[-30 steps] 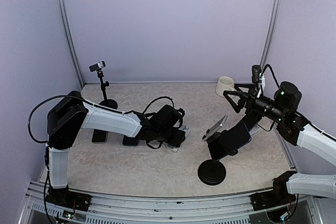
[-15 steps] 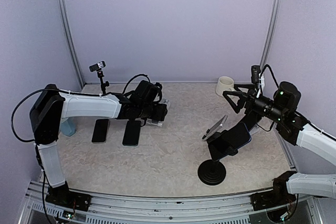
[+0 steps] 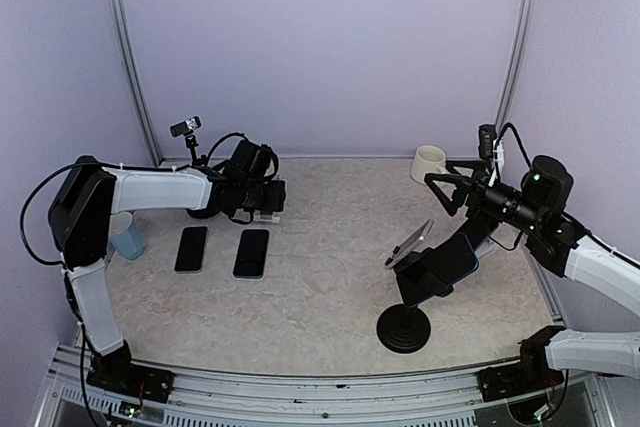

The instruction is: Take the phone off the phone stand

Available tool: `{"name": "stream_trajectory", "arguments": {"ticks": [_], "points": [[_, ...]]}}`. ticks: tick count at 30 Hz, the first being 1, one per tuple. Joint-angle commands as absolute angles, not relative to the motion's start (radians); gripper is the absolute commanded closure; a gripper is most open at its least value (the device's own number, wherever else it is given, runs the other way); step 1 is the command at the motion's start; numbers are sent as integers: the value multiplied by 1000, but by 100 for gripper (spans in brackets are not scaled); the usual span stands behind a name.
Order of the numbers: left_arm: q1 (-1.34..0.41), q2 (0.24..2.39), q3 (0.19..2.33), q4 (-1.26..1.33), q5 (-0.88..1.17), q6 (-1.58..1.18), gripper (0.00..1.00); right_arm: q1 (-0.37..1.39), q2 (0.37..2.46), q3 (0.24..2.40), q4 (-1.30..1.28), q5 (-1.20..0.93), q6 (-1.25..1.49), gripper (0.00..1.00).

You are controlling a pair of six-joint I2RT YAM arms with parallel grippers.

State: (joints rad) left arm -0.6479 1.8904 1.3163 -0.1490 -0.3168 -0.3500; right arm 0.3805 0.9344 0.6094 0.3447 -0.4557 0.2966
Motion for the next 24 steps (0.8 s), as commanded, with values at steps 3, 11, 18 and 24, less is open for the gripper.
{"name": "stream_trajectory", "arguments": {"ticks": [3,11,18,24], "points": [[-595,1941,1355,-95,-324,-322,59,370,934,620,344,-448,289,3],[-535,2010,1402,-73,-297,-297,60,369,945,622,347,-451,289,3],[-499,2070,1449,-68,-271,-280,60,368,949,623,348,-449,287,3],[-486,2112,1476,-57,-246,-278,60,368,960,624,351,-448,288,3]]}}
